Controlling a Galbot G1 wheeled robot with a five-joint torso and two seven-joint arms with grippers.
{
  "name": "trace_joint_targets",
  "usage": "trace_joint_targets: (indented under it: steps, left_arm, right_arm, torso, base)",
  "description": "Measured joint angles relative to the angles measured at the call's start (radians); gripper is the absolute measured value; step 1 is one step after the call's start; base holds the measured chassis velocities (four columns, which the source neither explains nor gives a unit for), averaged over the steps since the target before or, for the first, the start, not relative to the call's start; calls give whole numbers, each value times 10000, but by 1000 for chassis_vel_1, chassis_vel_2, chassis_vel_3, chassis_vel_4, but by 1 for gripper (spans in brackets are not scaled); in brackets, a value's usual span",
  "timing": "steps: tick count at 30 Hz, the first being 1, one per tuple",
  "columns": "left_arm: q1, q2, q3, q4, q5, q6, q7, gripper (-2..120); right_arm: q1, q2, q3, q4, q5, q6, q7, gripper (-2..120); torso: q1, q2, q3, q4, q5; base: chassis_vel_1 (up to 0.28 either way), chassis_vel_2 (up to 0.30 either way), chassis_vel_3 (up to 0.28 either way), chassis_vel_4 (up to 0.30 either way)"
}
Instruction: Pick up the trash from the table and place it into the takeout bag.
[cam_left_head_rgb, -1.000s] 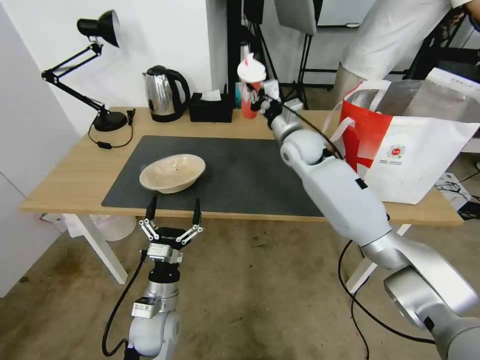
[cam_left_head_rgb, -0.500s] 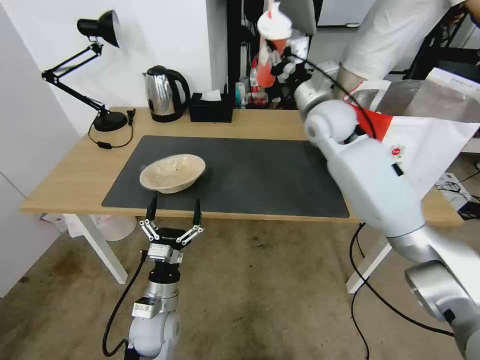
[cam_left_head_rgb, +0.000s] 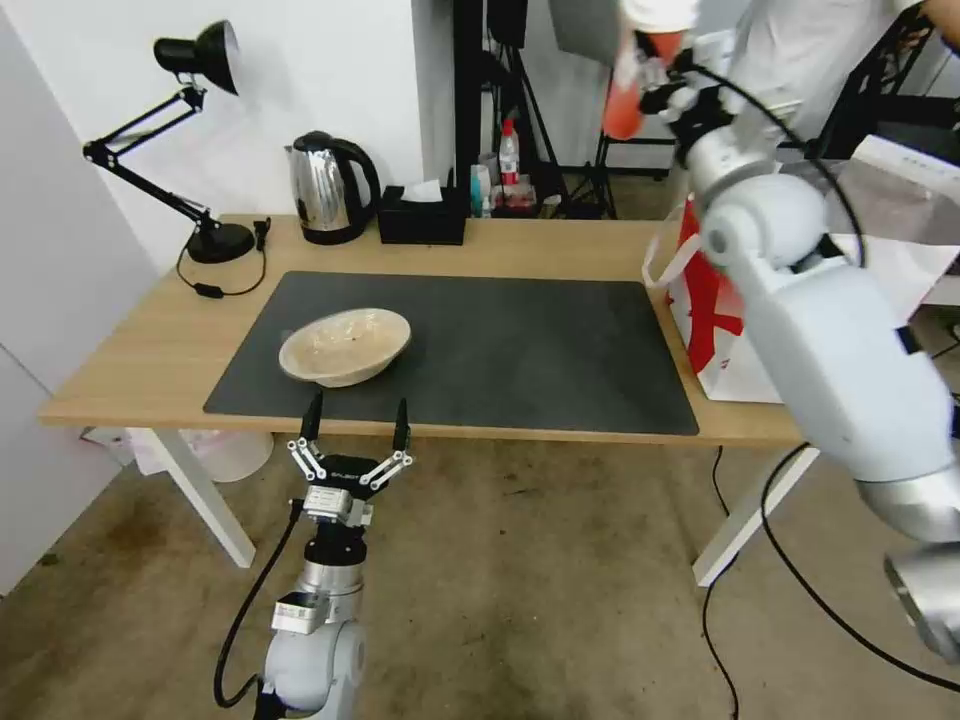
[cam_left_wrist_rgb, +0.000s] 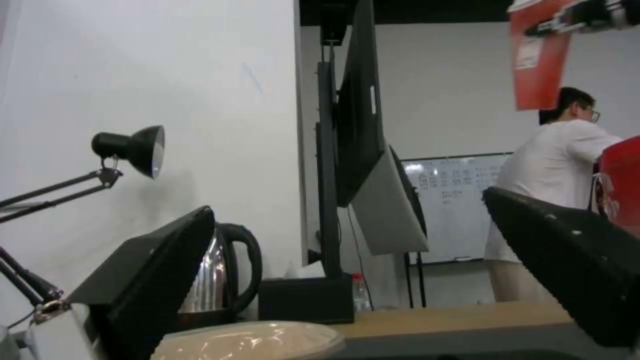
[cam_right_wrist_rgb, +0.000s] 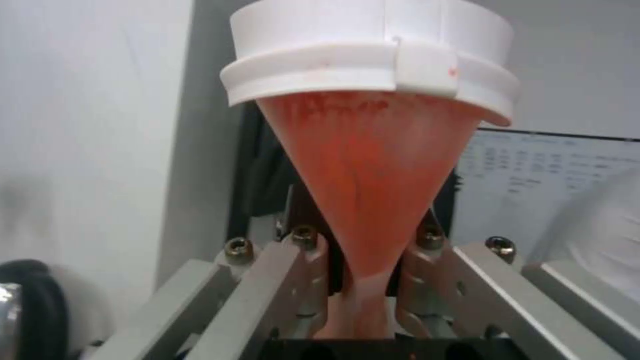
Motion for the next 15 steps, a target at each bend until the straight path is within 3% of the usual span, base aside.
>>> trace_joint_targets:
  steps: [7,15]
  left_arm:
    - [-15,-3,46,61,17,1,-1,100]
    - [-34,-5,85,63,75,2,-9,100]
  right_arm:
    - [-918,-902,987,477,85,-53,-133,7]
    - [-1675,-1355,1990,527,59,123,-309,7]
  torso:
    - [-1,0,0,-1,0]
    - [0,0,-1,-1,0]
  base:
    - [0,0,0,0]
    - [0,0,0,0]
